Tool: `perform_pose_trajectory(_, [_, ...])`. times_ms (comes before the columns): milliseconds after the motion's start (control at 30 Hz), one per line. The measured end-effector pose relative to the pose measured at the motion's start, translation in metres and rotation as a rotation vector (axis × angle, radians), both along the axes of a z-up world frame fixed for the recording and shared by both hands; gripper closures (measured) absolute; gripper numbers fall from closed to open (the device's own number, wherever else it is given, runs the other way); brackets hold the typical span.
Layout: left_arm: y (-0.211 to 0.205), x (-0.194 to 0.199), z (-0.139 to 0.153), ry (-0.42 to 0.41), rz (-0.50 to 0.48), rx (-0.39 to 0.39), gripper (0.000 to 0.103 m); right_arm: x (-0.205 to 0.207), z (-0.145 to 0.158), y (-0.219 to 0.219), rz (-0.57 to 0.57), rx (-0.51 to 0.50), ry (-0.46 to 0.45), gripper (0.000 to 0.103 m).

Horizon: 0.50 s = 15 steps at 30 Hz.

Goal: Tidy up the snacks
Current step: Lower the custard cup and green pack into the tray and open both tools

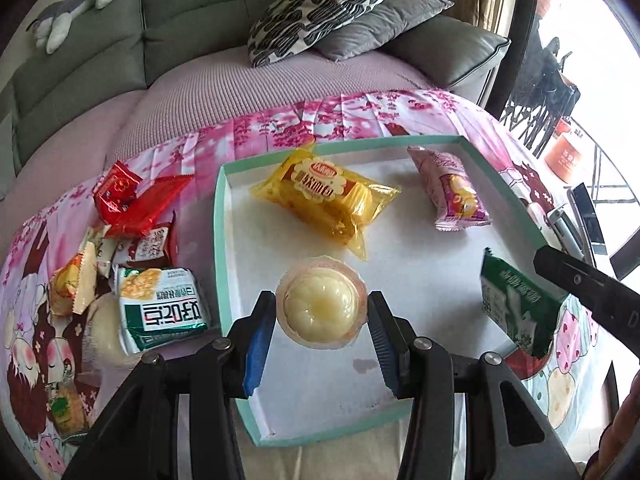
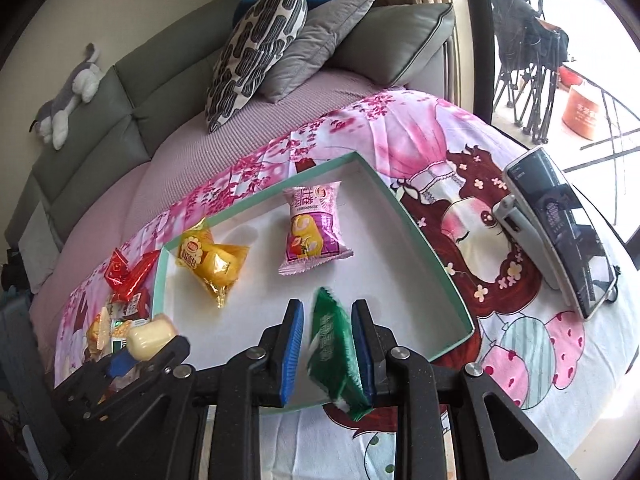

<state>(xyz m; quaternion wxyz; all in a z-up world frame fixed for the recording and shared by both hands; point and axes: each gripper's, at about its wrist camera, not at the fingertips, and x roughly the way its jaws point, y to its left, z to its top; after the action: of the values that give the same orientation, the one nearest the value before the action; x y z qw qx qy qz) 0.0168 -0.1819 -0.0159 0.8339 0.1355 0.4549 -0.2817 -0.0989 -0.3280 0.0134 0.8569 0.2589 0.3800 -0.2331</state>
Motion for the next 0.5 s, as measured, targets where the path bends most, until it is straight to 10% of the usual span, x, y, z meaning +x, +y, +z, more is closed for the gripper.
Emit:
perform_pose_trajectory(267, [0.008,0.008,-0.008,0.021,0.034,0.006,0.054,0.002,-0.009,0.000,0.000,0.010,0.045,0.076])
perform_pose_trajectory(367, [0.010,0.007,-0.006,0.022,0.036,0.003,0.031,0.003,-0.012,0.001,0.002,0.016,0.063,0.076])
perform_pose_trajectory(500, [0.013,0.004,0.000,0.008,0.032,-0.004,0.030,0.004,-0.017,-0.002,-0.011,0.029,0.094,0.053])
